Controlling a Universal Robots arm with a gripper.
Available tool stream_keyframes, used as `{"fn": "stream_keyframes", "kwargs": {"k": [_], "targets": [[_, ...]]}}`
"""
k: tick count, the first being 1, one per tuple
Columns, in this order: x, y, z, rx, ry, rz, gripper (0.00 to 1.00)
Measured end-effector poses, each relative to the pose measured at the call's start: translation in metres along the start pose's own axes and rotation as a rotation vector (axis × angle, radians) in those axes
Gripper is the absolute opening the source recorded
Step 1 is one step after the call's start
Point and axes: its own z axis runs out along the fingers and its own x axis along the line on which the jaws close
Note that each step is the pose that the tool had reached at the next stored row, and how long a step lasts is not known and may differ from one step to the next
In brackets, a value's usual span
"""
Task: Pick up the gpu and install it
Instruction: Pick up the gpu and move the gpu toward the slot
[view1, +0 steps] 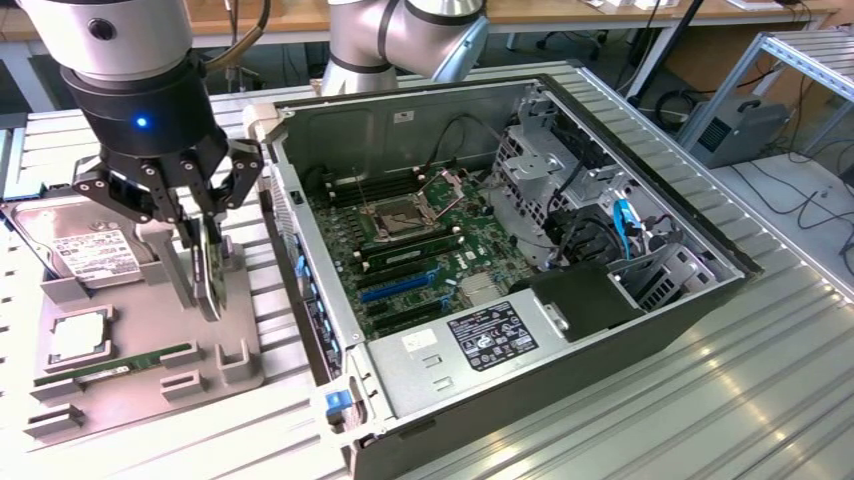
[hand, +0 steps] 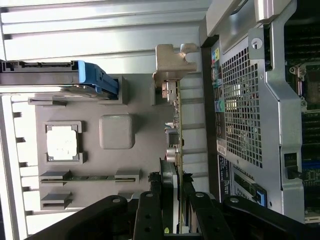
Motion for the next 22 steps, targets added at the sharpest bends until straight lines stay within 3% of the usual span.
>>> {"fn": "stream_keyframes", "kwargs": {"k": [22], "targets": [[-0.0003, 0.0001, -0.0095, -0.0002, -0.0002, 0.000, 0.27]]}}
